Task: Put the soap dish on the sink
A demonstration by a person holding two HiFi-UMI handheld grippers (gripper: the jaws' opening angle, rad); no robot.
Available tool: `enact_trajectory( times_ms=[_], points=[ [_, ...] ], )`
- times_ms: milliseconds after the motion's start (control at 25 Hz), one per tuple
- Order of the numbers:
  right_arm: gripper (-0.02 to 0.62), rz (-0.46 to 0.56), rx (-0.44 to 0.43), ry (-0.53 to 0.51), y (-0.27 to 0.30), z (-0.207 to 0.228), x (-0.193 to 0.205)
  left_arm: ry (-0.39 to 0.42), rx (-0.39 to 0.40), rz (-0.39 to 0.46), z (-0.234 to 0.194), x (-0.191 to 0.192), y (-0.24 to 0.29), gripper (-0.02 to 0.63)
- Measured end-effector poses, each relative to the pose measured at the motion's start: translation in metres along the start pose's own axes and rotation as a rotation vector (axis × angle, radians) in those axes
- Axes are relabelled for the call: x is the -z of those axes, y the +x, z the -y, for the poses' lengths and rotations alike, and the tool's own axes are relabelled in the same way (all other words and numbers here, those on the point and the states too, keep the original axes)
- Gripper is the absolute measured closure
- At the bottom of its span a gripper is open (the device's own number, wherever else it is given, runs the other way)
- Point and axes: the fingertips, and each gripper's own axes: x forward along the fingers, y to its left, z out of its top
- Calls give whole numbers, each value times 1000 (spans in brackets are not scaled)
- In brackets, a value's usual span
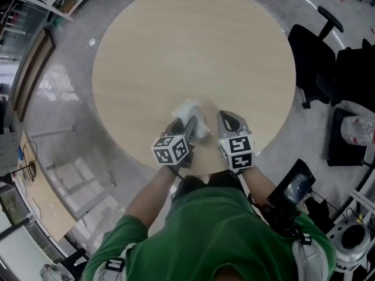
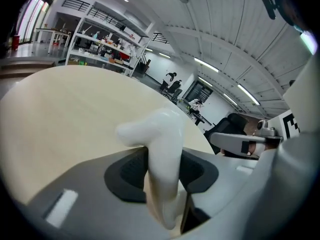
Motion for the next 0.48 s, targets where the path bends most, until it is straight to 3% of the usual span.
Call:
enact_trajectory(
  times_ms=[280, 480],
  points=[
    [592, -27, -14, -2, 13, -7, 7, -60, -14, -38, -21, 11, 2, 443],
    [592, -32, -22, -11, 18, -5, 3, -38, -51, -76, -27, 12, 5, 443]
  ],
)
